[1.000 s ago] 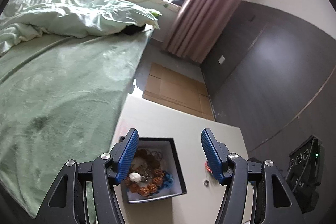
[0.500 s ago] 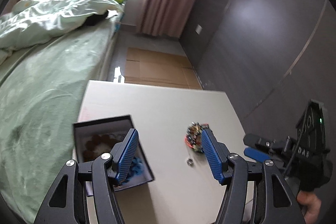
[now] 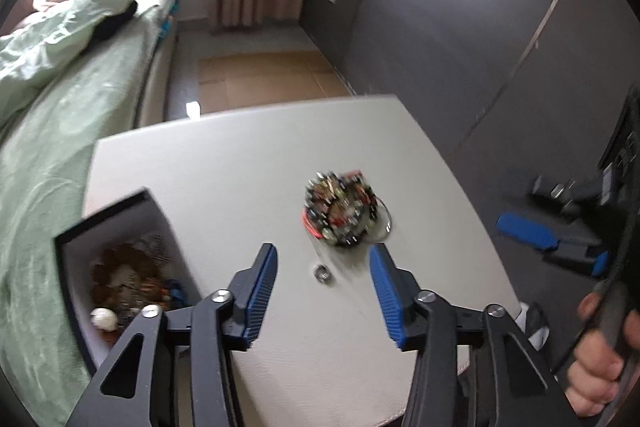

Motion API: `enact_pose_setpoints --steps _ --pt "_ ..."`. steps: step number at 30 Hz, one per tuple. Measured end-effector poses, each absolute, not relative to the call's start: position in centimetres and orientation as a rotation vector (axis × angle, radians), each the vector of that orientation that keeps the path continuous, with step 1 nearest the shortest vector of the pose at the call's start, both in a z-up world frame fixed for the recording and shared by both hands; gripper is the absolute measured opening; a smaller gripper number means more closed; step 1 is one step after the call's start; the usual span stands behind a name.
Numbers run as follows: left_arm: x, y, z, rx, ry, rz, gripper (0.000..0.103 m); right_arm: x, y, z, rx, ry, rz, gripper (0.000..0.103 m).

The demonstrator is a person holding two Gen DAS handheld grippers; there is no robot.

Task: Organize jewelry
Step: 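Grasp the small silver ring with the left tool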

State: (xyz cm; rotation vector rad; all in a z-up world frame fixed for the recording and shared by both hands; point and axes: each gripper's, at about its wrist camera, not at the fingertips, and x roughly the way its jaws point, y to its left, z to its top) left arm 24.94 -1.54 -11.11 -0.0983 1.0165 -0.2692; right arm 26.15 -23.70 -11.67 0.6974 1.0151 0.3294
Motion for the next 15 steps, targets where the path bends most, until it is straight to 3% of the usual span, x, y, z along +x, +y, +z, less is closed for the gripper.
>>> enact_pose_setpoints --steps 8,15 --pt "26.6 -3.4 -14.2 -0.053 1.131 -0.260 0.033 25.8 -25.6 -11.2 0.719 0.978 0.303 0.075" --pt "27.3 -4.2 -15.8 -0.013 1.165 -0.253 0.032 25.7 -26.1 -11.2 0.728 0.973 0.299 0.075"
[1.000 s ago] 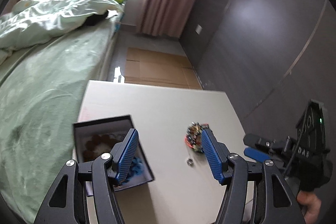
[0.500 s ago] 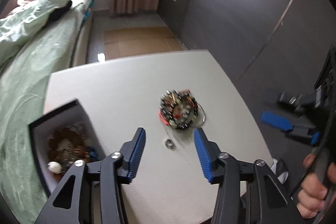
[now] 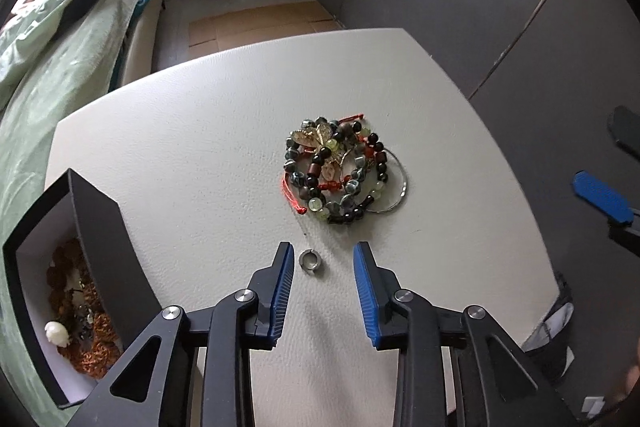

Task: Organize jewelry
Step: 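Grasp the small silver ring with the left tool, then carry the ring to the black box with the left tool while the right tool grasps the beaded bracelet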

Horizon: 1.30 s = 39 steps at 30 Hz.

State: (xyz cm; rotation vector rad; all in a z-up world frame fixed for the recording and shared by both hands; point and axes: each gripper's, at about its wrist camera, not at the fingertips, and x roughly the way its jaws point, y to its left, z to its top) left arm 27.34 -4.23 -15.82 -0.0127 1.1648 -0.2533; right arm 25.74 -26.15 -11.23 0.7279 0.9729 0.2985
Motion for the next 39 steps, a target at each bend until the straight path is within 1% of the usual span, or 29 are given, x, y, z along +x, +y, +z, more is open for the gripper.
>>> enact_pose_setpoints --steps 5,7,13,15,16,17,20,21,25,26,27,28,30,39 --pt "27.7 -4.5 -16.8 0.013 1.188 -0.238 0.032 25.7 -26.1 -11.3 0.727 0.976 0.306 0.075" --pt "27.7 -4.8 -17.0 0.045 1.177 -0.223 0.028 25.8 -26.0 -11.3 0.726 0.977 0.308 0.075" --pt "27.6 -5.3 -17.3 0.091 1.172 -0.208 0.024 26.0 -25.7 -11.4 0.714 0.986 0.306 0.075" --pt "27.5 -5.4 -17.3 0.114 1.168 -0.196 0.016 26.1 -25.6 -11.5 0.700 0.991 0.299 0.075" --pt "27.5 -5.4 -17.4 0.113 1.168 -0.197 0.013 26.2 -25.5 -11.6 0.693 0.993 0.296 0.075" --pt "27.6 -5.3 -17.4 0.105 1.171 -0.200 0.013 26.3 -25.4 -11.7 0.685 0.996 0.294 0.074" --pt "27.7 -4.7 -17.1 0.070 1.171 -0.205 0.013 26.8 -24.5 -12.1 0.653 1.021 0.302 0.067" --pt "27.7 -4.6 -16.9 0.064 1.163 -0.205 0.013 26.9 -24.3 -12.3 0.641 1.027 0.307 0.063" --pt "27.5 -3.6 -15.0 0.007 1.115 -0.217 0.013 27.6 -23.1 -13.1 0.601 1.059 0.323 0.053" --pt "27.4 -3.3 -14.5 -0.008 1.103 -0.220 0.013 27.7 -22.9 -13.2 0.597 1.066 0.328 0.047" --pt "27.3 -2.9 -14.0 -0.024 1.091 -0.222 0.013 27.9 -22.5 -13.4 0.595 1.071 0.339 0.043" --pt "27.4 -2.7 -13.7 -0.034 1.082 -0.223 0.013 28.2 -22.1 -13.6 0.590 1.076 0.354 0.042" --pt "27.4 -2.3 -13.2 -0.051 1.067 -0.225 0.013 28.8 -21.2 -13.7 0.572 1.081 0.373 0.032" --pt "27.0 0.4 -11.1 -0.119 1.001 -0.204 0.013 31.3 -17.5 -14.3 0.354 1.100 0.351 0.027"
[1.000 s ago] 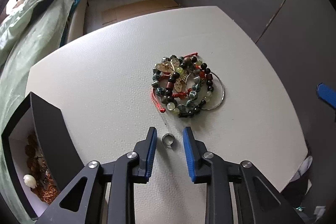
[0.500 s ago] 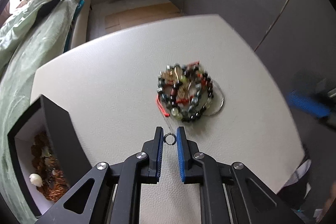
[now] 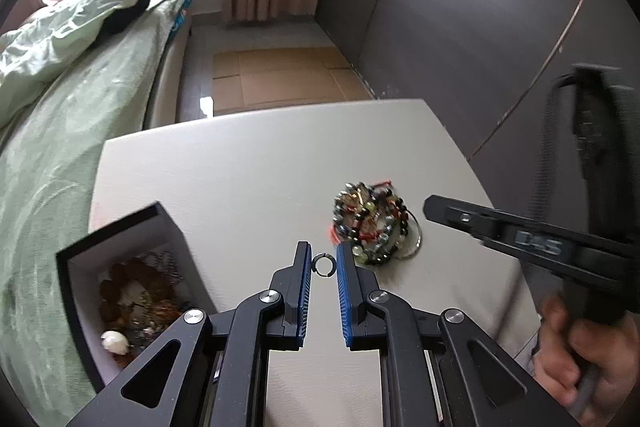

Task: Organize jewelry
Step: 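Carry the ring to the black box with the left tool while the right tool grasps the beaded bracelet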

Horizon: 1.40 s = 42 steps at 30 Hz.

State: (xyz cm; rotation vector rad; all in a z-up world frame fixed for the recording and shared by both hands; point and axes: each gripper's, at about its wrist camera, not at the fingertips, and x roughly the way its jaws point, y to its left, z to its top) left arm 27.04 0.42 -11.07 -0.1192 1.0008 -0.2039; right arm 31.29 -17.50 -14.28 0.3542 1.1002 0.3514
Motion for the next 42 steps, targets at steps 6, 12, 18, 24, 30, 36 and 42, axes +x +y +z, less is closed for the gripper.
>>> enact_pose_setpoints --steps 6,12,18,24,30,36,42 --pt "26.6 2.4 -10.2 -0.153 0.970 -0.185 0.013 33.9 -16.1 -15.7 0.230 1.141 0.331 0.023" --pt "26.2 4.6 -9.7 -0.198 0.948 -0.161 0.013 34.8 -15.2 -16.7 0.152 1.175 0.316 0.022" --pt "25.6 6.3 -9.5 -0.235 0.930 -0.145 0.013 35.2 -14.3 -17.5 0.081 1.192 0.287 0.021" --pt "24.9 7.2 -9.2 -0.261 0.914 -0.121 0.013 34.7 -14.7 -17.0 0.101 1.170 0.300 0.010" --pt "24.0 7.9 -8.7 -0.281 0.894 -0.101 0.013 33.9 -15.1 -15.1 0.133 1.129 0.326 0.010" --pt "23.6 8.4 -8.3 -0.297 0.876 -0.079 0.013 33.0 -15.5 -12.9 0.202 1.085 0.391 0.010" --pt "23.3 9.1 -8.3 -0.308 0.869 -0.050 0.013 32.8 -16.2 -12.0 0.328 1.067 0.478 0.010"
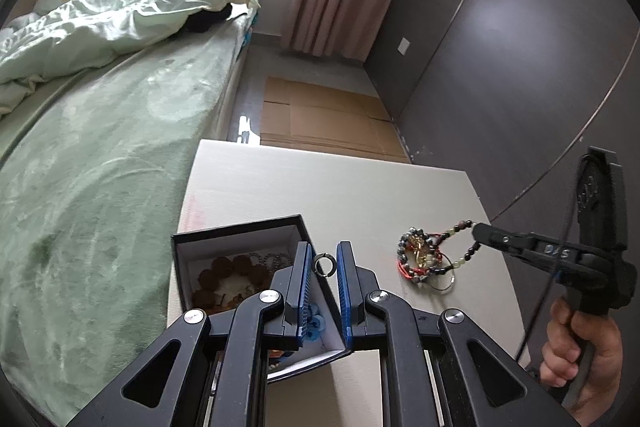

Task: Organize jewelry
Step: 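Carry the ring to the black box with the left tool while the right tool grasps the beaded bracelet, then open the left tool over the black box to drop the silver ring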

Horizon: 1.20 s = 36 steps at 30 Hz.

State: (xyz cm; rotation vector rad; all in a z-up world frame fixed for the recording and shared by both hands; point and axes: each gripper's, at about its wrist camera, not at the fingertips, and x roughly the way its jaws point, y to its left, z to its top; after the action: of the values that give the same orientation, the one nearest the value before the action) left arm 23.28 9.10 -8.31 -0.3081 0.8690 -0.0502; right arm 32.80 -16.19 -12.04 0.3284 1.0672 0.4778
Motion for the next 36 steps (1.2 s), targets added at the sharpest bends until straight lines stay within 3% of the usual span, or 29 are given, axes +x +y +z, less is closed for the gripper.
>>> enact_pose_setpoints --steps 16,18,20,21,36 --pt "23.6 11.8 -10.3 -0.313 0.955 0.045 0.015 31.1 -12.2 -9.6 0.403 1.003 0.657 0.010" --pt "23.8 12.0 -10.7 -0.314 0.971 0.056 0.027 30.6 -11.5 -9.3 0.405 0.996 0.685 0.010" --pt "23.7 12.4 -10.7 -0.319 0.964 0.069 0.055 30.2 -10.8 -9.1 0.412 0.989 0.713 0.010" --pt "23.6 12.5 -10.5 -0.319 0.953 0.077 0.059 30.1 -10.3 -9.0 0.417 0.987 0.733 0.010" --pt "21.9 16.2 -9.3 -0.390 0.886 0.188 0.060 28.9 -3.2 -9.2 0.438 0.998 0.887 0.010"
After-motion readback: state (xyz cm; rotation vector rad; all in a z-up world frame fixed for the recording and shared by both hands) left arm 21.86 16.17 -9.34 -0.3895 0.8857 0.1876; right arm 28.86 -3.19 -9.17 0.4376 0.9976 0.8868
